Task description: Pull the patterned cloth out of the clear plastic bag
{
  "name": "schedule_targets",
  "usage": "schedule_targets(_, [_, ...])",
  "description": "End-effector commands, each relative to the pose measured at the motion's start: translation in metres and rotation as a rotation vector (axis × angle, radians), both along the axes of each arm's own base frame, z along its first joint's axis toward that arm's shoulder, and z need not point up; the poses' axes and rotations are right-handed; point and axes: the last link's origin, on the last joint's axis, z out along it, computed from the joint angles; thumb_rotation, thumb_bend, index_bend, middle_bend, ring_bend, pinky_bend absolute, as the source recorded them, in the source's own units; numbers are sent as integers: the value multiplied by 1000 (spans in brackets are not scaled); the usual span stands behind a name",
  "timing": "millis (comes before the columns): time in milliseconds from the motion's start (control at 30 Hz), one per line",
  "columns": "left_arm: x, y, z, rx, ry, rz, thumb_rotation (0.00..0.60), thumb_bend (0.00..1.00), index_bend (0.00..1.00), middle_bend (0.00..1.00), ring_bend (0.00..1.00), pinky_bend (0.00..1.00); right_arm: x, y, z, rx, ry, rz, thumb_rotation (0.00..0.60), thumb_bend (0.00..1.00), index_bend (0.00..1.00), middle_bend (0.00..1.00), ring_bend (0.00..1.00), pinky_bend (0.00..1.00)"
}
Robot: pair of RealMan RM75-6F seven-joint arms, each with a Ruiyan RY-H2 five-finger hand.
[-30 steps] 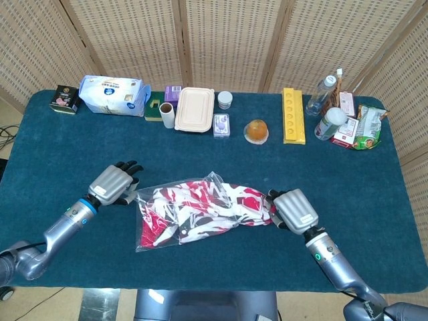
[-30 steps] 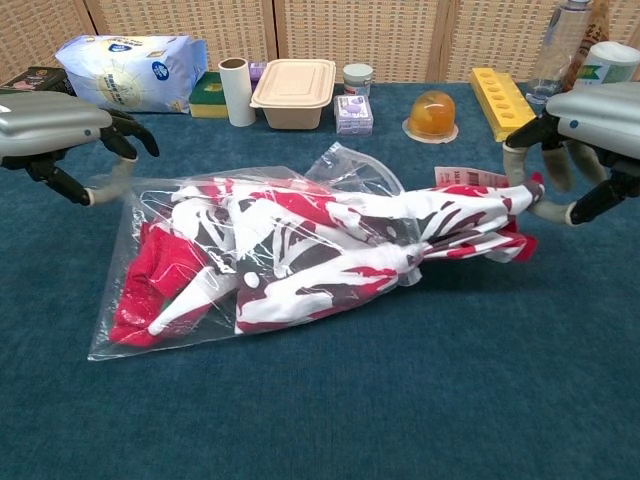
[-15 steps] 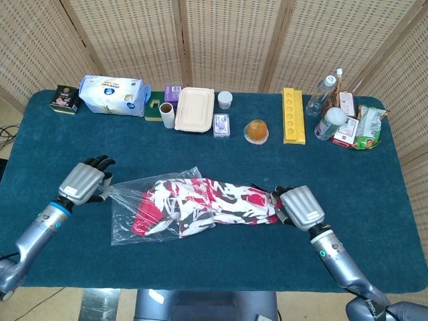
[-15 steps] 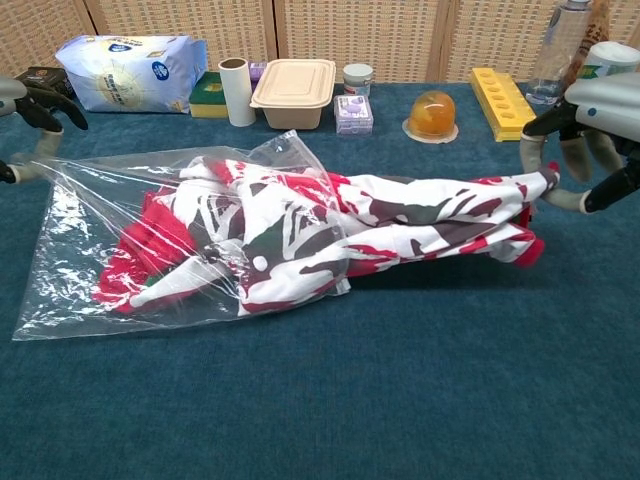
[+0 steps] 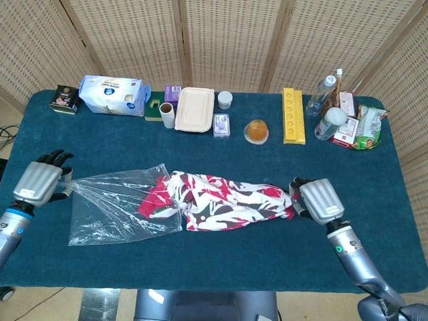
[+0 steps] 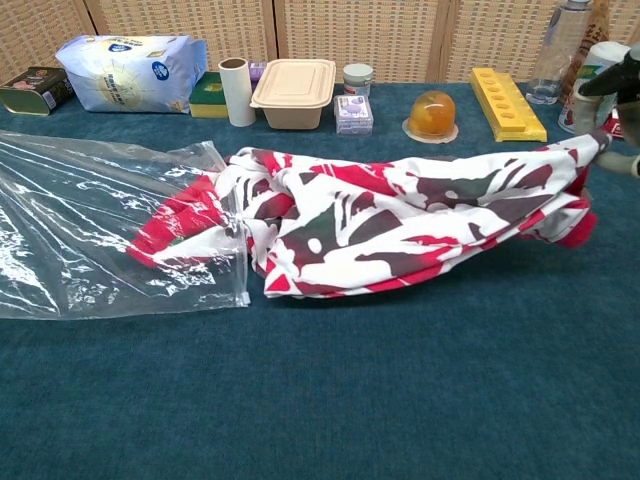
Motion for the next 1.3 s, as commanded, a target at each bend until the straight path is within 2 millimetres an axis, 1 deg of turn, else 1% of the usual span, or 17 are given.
schedule_targets(33, [-4, -2, 8, 26, 10, 9, 600, 454, 626, 217, 135, 263, -3, -1, 6, -16, 1, -8, 600, 475, 630, 469, 630, 661])
schedule_targets(167, [-11, -4, 15, 47, 10, 31, 600, 453, 625, 217, 135, 263, -6, 0, 12, -30, 4, -15, 600, 475, 630, 470, 630, 660])
schedule_targets(333, [-15, -5, 12, 48, 15, 42, 600, 453, 626, 218, 135, 260, -8, 2, 16, -38, 0, -16, 600, 475, 630, 470, 629, 661])
schedule_targets(433, [-18, -3, 13, 76, 49, 43, 600, 447, 625, 217, 135, 260, -13, 3, 25, -64, 0, -27, 600, 475, 630, 470, 627, 660])
schedule_targets(467, [-18, -3, 12, 72, 50, 49, 600, 429, 625, 217, 135, 257, -14, 4, 25, -63, 1, -28, 600, 475, 629, 469, 626, 659])
schedule_targets(600, [-20, -6, 9, 60, 66, 72, 600, 287, 623, 217, 119, 231, -18, 6, 25, -51, 3, -35, 600, 477, 619, 467, 622, 648])
schedule_targets(633, [-20, -7, 9, 62, 72, 77, 600, 256, 606, 217, 112, 225, -19, 6, 25, -48, 4, -37, 600, 477, 616, 465, 618, 644])
schedule_targets(667, [-21, -8, 9, 60, 79, 85, 600, 210, 553, 215, 100, 211, -20, 6, 25, -43, 6, -40, 600, 478, 606, 458, 609, 635])
schedule_targets(733, [-20, -10, 9, 54, 75, 100, 600, 128, 396, 195, 75, 181, -21, 7, 24, -24, 3, -46, 600, 474, 549, 419, 563, 601])
schedule_targets(800, [-17, -12, 8, 52, 60, 113, 600, 60, 200, 155, 42, 151, -21, 8, 24, -15, 4, -39, 600, 423, 452, 361, 505, 560])
schedule_targets(867, [-14, -14, 6, 40, 35, 125, 599, 35, 88, 134, 25, 140, -23, 8, 22, -9, 10, -28, 600, 309, 335, 297, 444, 512])
schedule_targets(900, [-13, -15, 6, 38, 33, 126, 576, 25, 48, 128, 19, 138, -23, 7, 21, -8, 10, -26, 600, 247, 285, 272, 421, 489])
schedule_targets(933, [-12, -16, 6, 36, 29, 128, 543, 20, 32, 126, 17, 136, -24, 7, 21, -5, 8, -25, 600, 208, 254, 258, 407, 475])
schedule_targets(1000, [-11, -16, 6, 37, 19, 133, 409, 11, 7, 123, 14, 127, -24, 8, 21, -5, 7, -19, 600, 125, 174, 221, 366, 434])
schedule_targets(1067, [-11, -17, 8, 42, 24, 137, 354, 10, 0, 123, 13, 124, -25, 8, 22, -4, 5, -20, 599, 99, 131, 199, 335, 406])
schedule_targets(1200, [-13, -19, 11, 59, 35, 146, 353, 11, 0, 114, 9, 123, -28, 8, 26, -14, 6, -21, 600, 83, 103, 189, 301, 373])
schedule_targets(1300, [-16, -21, 14, 61, 51, 160, 352, 10, 0, 65, 0, 113, -29, 9, 30, -24, 9, -20, 599, 83, 97, 189, 301, 370])
